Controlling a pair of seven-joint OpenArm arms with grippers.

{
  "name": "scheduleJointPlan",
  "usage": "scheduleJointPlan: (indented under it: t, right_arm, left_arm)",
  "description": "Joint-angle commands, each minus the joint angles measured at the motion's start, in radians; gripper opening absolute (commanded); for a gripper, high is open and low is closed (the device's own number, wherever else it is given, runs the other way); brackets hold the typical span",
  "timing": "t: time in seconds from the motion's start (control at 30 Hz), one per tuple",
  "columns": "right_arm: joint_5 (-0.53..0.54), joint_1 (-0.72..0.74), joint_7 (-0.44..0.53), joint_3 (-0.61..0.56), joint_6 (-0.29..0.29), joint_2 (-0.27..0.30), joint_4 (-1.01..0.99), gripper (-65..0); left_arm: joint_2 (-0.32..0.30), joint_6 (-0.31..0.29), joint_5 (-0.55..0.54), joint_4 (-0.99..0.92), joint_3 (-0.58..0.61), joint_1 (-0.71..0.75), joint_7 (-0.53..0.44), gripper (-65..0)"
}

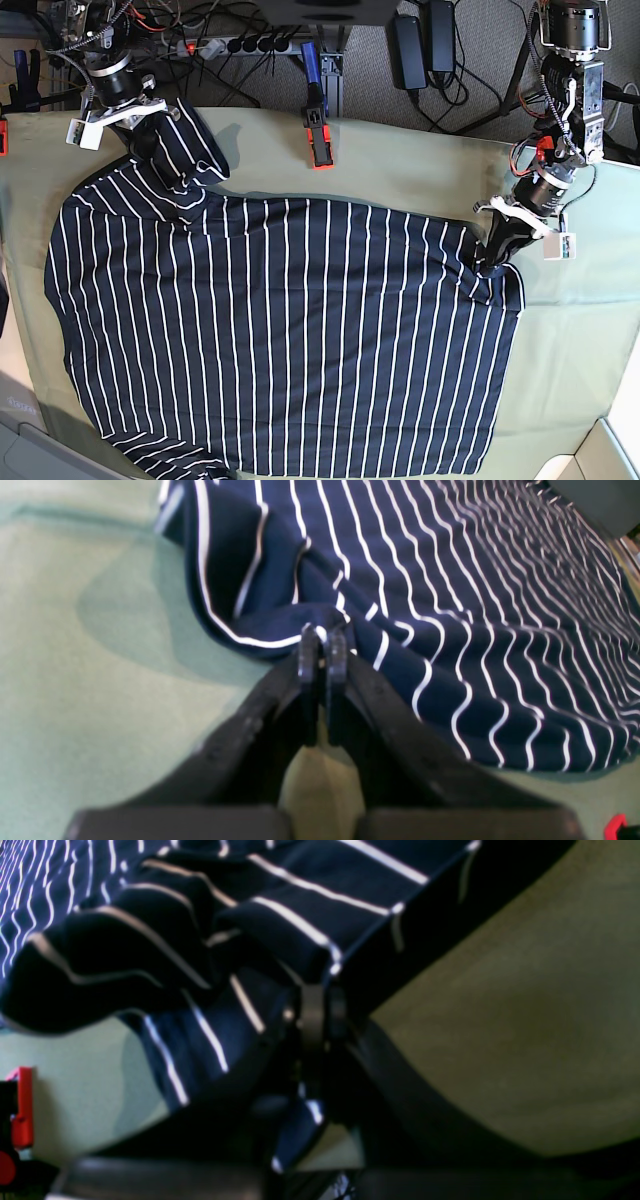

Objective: Fold the T-shirt properly
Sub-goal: 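Lower the left gripper to the shirt's side edge and grasp it, then lift and pull the shirt with both grippers, stretching it flat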

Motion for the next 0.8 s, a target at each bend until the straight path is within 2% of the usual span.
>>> scheduleJointPlan:
  t: [0.0, 0.3, 0.47, 0.63, 0.77]
  right_arm:
    - [-0.007, -0.011, -0.026, -0.002, 0.034, 0.003, 0.006, -65.0]
    - [-0.007, -0.011, -0.026, -0.002, 0.034, 0.003, 0.006, -65.0]
    - [-0.008, -0.011, -0.035, -0.002, 0.034, 0.003, 0.006, -65.0]
    - [-0.002, -0.015, -0.093, 0.001, 0.035, 0.006, 0.017, -65.0]
    - [0.066, -0.040, -0.119, 0.006, 0.035, 0.032, 0.028, -65.0]
  left_arm:
    - [-0.010, 0.001, -0.014, 0.013, -0.005, -0.013, -0.016, -65.0]
    - [-0.011, -0.005, -0.022, 0.013, -0.005, -0.013, 0.010, -65.0]
    - [-0.011, -0.127, -0.066, 0.013, -0.016, -0.011, 0.010, -65.0]
    - [-0.011, -0.146, -0.115, 0.014, -0.071, -0.009, 0.058, -65.0]
    - [-0.028, -0.159, -0.167, 0.018, -0.100, 0.014, 0.100, -65.0]
